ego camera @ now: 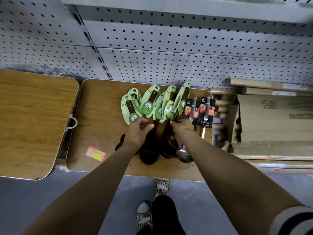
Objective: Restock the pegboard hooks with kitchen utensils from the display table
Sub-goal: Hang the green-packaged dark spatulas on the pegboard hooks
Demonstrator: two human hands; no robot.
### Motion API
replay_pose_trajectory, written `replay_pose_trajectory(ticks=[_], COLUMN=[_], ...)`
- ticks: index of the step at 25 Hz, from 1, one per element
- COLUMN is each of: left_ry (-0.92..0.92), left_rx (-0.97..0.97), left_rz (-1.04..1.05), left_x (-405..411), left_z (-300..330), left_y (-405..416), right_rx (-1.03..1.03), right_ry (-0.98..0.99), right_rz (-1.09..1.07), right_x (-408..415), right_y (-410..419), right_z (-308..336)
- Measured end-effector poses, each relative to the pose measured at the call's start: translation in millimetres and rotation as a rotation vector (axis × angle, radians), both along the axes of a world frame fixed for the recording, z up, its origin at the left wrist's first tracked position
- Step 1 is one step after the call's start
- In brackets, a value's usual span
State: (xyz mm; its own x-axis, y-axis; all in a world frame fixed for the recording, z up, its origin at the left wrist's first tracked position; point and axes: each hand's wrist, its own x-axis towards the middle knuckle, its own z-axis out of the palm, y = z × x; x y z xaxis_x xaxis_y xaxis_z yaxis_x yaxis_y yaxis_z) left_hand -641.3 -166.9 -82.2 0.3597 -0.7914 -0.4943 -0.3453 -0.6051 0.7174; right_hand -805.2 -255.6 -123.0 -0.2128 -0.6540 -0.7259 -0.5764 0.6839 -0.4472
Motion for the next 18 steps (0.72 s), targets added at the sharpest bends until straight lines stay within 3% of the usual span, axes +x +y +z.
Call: replay_pose_trajectory(ticks=[7, 12, 18], left_ry=[0.022, 0.055, -0.037], left_rx=[-0.005, 0.055, 0.164], left_rz=[0.016, 0.036, 0.042], left_x=[-20, -45, -67], left_z=[-2, -14, -31], left_y=[-18, -36, -49], right_rx=[0.002, -0.141, -0.344], right_ry=[-0.242, -0.410, -0.389], right_rz=[-0.159, -0.151, -0.144], right_x=[-9, -38, -72], right_y=[11, 40, 37], right_z=[10, 38, 36])
